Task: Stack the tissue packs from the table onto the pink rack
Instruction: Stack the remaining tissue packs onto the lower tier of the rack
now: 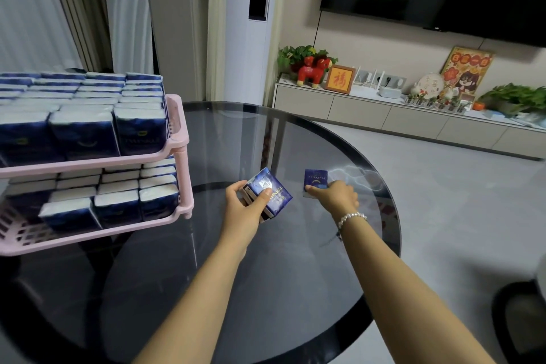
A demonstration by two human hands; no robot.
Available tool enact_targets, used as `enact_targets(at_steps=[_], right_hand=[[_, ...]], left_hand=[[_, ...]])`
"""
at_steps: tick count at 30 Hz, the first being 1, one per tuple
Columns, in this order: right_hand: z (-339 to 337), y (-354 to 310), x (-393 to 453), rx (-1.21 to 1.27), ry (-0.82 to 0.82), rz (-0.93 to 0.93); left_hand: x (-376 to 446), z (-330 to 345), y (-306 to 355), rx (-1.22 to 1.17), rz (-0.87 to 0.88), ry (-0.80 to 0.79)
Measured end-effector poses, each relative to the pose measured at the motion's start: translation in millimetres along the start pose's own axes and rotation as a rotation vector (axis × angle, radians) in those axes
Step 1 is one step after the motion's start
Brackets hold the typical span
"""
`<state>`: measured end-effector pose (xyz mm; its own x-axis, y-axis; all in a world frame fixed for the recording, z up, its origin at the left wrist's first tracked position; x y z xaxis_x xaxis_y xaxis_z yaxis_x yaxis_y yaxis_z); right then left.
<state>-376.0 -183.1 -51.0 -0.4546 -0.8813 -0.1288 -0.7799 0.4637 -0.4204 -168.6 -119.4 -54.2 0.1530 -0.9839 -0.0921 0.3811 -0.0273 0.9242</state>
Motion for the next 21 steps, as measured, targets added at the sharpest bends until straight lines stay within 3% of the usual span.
enact_targets(at_steps=[3,9,15,21], right_hand=[[3,-3,-9,0.226,-0.019,-0.018],[-10,-17,-59,0.783,-0.168,-0.223],[-32,-24,-110,0.817,-0.172,-0.366],[-32,-49,-159,0.784,-0.355,-0.619]], left_hand=[[-3,-5,1,0.06,0.006,0.004],[-6,-28,17,0.167,0.04,0.018],[-15,-65,37,0.259,0.002,0.003],[-49,-88,53,0.326,-0.036,-0.051]])
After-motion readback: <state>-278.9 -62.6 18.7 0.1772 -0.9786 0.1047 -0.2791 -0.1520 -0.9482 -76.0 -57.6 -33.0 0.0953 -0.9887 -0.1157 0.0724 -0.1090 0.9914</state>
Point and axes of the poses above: each hand's wrist, its own x-axis towards the middle knuckle, its own z-axis out of the palm, y = z × x, the point moved 4 cm from there along x, towards the middle knuckle, and after that the axes turned 9 degrees about -x, right-handed, at the moved point
